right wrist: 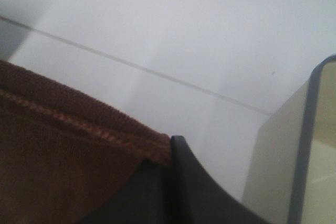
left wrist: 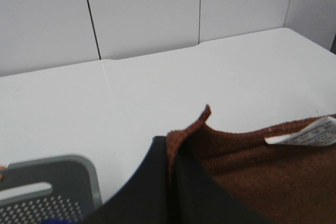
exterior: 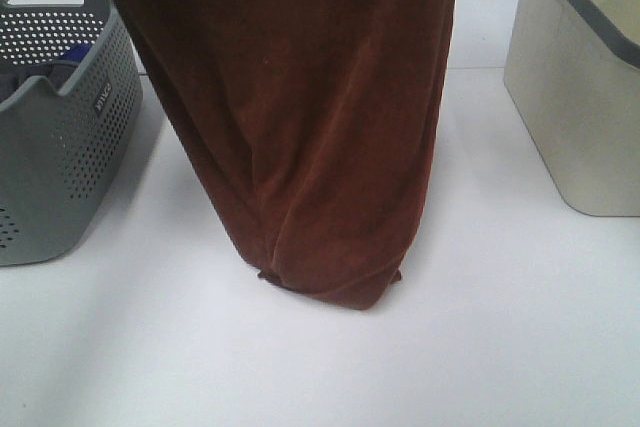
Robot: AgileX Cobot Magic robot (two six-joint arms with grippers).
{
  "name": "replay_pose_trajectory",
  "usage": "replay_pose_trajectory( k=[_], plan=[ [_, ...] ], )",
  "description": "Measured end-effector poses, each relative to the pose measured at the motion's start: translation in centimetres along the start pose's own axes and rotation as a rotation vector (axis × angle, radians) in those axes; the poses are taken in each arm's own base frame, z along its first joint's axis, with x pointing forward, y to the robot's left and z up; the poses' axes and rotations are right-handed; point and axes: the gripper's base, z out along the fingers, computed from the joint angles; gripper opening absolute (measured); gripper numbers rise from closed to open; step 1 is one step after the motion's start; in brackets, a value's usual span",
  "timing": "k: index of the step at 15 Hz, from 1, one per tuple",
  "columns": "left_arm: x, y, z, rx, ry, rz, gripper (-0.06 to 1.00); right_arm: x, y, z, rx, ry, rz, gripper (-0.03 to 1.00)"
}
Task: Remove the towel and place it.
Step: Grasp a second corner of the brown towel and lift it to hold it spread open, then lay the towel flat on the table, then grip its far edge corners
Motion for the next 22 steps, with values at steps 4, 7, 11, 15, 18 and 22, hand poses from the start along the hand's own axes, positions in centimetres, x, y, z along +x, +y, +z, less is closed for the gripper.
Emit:
replay_pose_trajectory(
  k=[4,7,11,15,18,22],
  plan=[
    [-6.1,1.2,4.6,-0.013,-0.206,0.011,0.00,-5.8,-1.4,-0.5,0.117,-0.305,-0.055,0.00],
    [-13.4,1.2,1.7,-0.001,-0.453,0.016,0.00,-9.5,-2.4,-6.4,0.163,-0.566,-0.064,0.00],
    [-13.4,1.1,2.4,-0.035,-0.427,0.022,0.00,-9.4,-2.4,-6.9,0.174,-0.538,-0.071,0.00],
    [-7.3,1.5,7.3,-0.142,-0.065,-0.047,0.00,-6.4,-1.3,0.0,0.165,-0.261,-0.111,0.00],
    [-4.4,0.9,7.5,-0.091,0.228,-0.102,0.00,-4.2,-1.0,1.6,0.143,-0.055,-0.085,0.00],
    [-1.5,0.7,6.2,-0.033,0.583,-0.142,0.00,-2.2,-0.2,1.7,0.020,0.137,-0.001,0.00]
  ],
)
